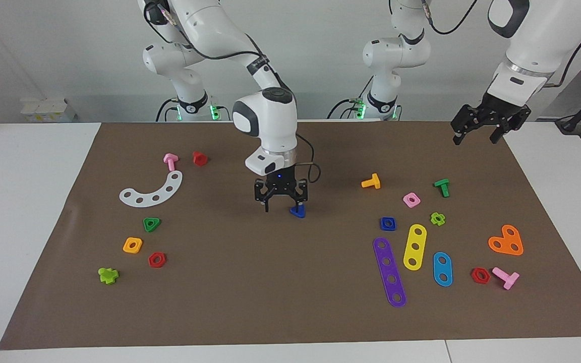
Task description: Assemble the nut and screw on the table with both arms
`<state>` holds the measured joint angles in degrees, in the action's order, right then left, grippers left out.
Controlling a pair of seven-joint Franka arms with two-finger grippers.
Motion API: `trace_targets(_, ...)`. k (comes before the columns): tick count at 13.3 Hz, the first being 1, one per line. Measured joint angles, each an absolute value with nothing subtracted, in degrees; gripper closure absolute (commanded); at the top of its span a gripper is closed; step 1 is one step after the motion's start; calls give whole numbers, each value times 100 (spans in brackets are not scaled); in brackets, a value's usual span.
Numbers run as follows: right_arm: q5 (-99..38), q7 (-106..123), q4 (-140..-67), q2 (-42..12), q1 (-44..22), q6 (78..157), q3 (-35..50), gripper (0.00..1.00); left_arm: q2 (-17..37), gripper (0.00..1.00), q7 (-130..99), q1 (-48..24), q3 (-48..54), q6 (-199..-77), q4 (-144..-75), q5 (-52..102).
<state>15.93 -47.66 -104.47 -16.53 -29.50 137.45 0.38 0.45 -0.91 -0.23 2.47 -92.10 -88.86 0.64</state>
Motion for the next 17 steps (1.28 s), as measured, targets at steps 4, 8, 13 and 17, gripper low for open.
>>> trace_targets(4, 1501, -4668, -10688, -746, -2460, 12809, 41, 0, 45, 0, -91, -23, 247, -9210, -8886, 64)
trace_targets(8, 666, -3287, -10698, -100, -1444, 11977, 27, 0, 44, 0, -94, -33, 284, -9219, -8885, 64)
trace_targets(13, 427, -1612, -10098, 126, -470, 10898, 15, 0, 66, 0, -94, -153, 348, -9833, -9423, 76)
trace_targets(17, 122, -797, -9369, 18, -118, 10053, 16, 0, 792, 0, -96, -500, 366, -11180, -9920, 78)
